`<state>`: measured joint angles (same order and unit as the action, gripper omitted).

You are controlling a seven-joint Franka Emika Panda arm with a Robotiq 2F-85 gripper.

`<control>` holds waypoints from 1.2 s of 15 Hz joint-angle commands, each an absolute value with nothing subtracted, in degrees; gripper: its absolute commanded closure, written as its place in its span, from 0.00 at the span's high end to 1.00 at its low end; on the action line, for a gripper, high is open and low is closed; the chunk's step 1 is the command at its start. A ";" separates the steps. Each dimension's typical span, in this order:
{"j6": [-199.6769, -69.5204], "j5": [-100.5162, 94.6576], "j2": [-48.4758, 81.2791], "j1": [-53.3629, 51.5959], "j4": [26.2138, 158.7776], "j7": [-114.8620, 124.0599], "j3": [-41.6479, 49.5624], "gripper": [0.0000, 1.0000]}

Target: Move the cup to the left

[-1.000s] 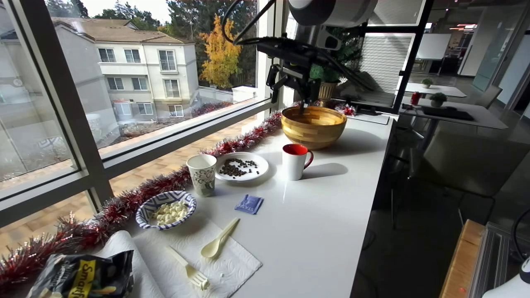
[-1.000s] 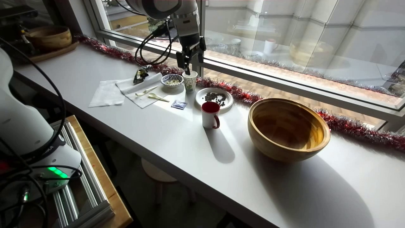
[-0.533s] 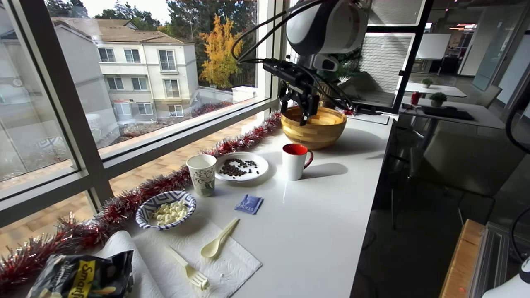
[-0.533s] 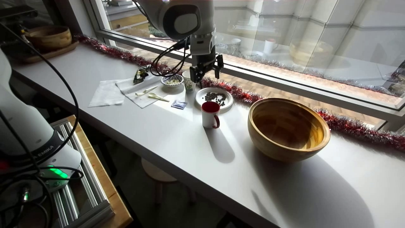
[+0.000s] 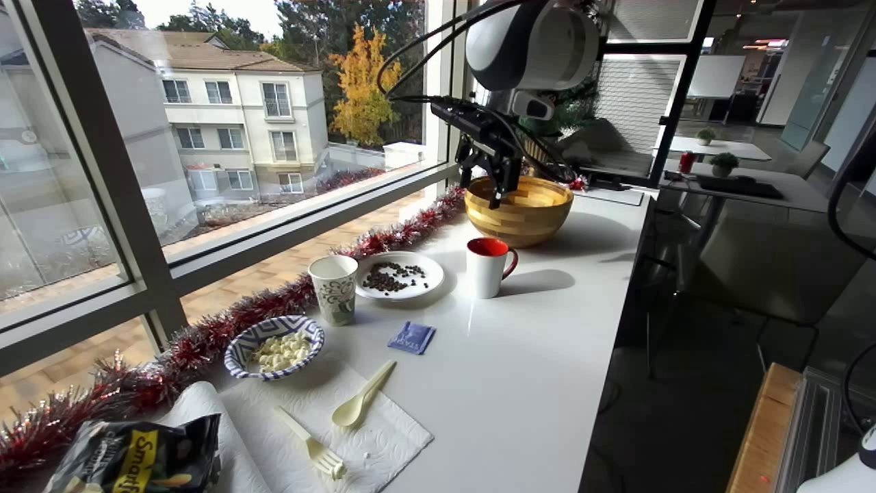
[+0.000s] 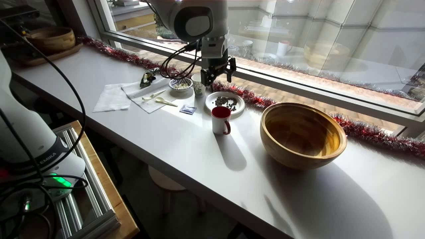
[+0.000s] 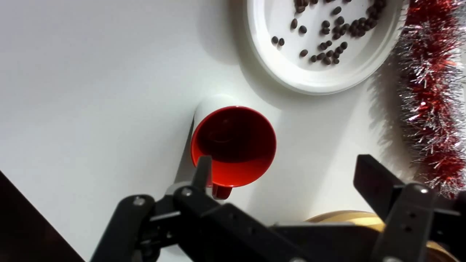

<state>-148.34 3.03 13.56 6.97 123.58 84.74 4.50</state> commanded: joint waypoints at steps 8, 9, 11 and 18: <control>-137.72 9.92 28.02 7.10 106.10 83.51 8.02 1.00; -136.75 10.17 29.23 7.44 105.01 83.05 8.11 1.00; -133.78 10.97 31.65 8.00 102.62 82.97 8.14 1.00; -129.63 16.30 38.43 10.06 94.91 83.13 7.37 0.88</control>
